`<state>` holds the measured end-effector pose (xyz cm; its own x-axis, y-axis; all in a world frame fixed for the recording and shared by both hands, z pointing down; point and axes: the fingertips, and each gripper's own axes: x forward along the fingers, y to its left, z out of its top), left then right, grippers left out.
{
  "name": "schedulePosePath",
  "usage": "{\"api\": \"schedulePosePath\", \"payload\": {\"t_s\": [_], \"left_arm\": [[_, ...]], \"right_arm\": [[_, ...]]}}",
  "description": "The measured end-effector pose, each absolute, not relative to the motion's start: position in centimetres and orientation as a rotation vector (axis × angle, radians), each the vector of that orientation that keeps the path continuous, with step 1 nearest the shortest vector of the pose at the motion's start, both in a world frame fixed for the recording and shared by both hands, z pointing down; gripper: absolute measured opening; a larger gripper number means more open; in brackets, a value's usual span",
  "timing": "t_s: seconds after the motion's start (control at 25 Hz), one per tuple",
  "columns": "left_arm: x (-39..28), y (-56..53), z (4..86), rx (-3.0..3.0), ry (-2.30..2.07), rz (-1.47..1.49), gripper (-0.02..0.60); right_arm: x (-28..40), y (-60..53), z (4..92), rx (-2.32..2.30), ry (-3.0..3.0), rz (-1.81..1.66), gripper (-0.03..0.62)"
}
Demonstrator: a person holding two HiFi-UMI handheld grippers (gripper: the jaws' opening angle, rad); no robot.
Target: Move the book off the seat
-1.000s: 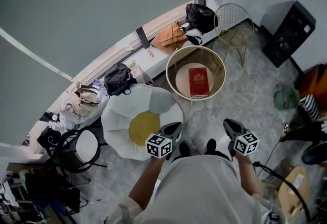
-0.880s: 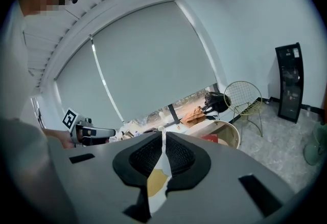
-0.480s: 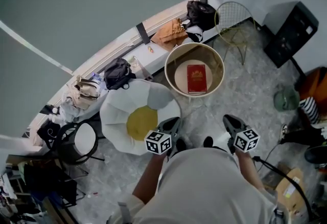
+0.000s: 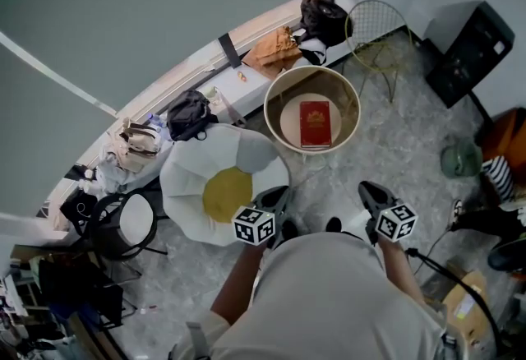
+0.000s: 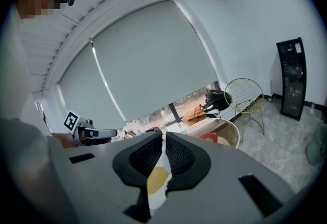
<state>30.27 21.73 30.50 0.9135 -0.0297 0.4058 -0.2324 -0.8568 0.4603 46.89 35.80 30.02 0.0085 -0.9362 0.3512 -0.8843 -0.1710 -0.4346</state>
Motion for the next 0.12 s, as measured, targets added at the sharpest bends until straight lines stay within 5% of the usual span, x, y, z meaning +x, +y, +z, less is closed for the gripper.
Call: {"api": "schedulePosePath", "payload": {"t_s": [0.12], "left_arm": [[30.51,21.52,30.36,2.555,-0.191,0.530,0.002]], "right_arm": [[46.90,35.50,29.83,-2.155,1.968,-0.880,0.049]]}}
